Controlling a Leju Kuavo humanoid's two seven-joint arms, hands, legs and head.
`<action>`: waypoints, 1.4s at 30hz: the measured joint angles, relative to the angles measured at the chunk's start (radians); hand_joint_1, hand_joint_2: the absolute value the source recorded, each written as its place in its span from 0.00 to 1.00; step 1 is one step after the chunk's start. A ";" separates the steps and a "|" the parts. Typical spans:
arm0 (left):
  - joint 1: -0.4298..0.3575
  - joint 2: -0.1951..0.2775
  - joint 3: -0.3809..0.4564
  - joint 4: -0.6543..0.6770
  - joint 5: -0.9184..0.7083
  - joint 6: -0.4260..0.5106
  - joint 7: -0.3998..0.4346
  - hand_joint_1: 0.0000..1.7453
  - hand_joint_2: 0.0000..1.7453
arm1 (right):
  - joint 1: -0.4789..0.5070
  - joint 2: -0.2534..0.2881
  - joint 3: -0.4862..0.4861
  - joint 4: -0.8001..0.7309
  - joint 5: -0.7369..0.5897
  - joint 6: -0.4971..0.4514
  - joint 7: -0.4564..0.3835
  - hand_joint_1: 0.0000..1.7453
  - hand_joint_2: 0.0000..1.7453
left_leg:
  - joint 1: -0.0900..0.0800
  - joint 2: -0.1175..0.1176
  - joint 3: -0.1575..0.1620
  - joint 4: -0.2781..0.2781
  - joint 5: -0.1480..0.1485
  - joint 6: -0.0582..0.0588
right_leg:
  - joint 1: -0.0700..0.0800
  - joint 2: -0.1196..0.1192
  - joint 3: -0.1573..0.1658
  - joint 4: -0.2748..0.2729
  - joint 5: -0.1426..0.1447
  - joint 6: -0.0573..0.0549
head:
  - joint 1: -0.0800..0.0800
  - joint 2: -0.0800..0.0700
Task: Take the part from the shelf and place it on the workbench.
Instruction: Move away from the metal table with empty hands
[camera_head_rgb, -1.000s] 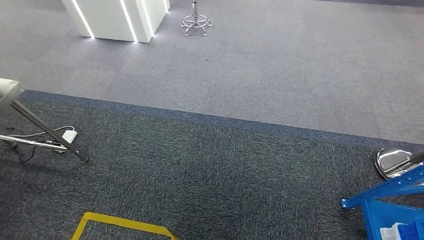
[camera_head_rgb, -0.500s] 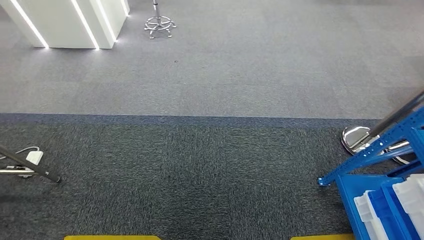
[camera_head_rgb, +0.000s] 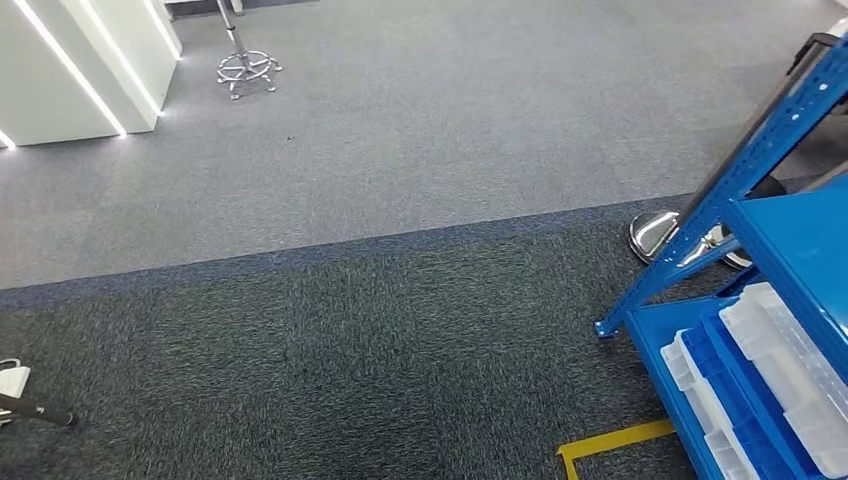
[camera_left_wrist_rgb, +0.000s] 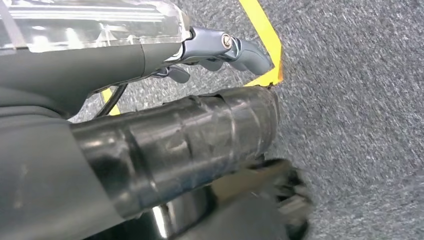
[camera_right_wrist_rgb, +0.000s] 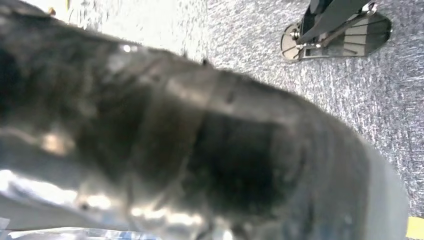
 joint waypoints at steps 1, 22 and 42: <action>0.002 0.002 0.010 0.000 0.007 0.001 -0.003 0.00 0.00 | -0.001 0.000 0.000 0.002 0.001 0.001 0.000 0.00 0.00 | 0.000 -0.004 -0.018 0.035 -0.004 0.001 | 0.001 0.014 -0.001 0.001 0.000 -0.001 | 0.000 0.000; -0.001 0.019 0.090 -0.005 0.049 -0.007 -0.028 0.00 0.00 | -0.007 0.007 0.026 0.029 0.061 0.032 0.070 0.00 0.00 | -0.009 0.077 0.100 -0.251 0.146 0.037 | 0.008 -0.067 0.006 0.012 -0.005 0.039 | 0.004 0.000; -0.009 0.004 0.090 -0.005 0.005 -0.035 0.010 0.00 0.00 | 0.002 0.016 0.024 0.029 0.043 0.006 0.076 0.00 0.00 | 0.009 -0.047 0.074 -0.232 0.155 0.030 | -0.005 0.082 -0.025 0.033 -0.009 0.047 | 0.003 0.000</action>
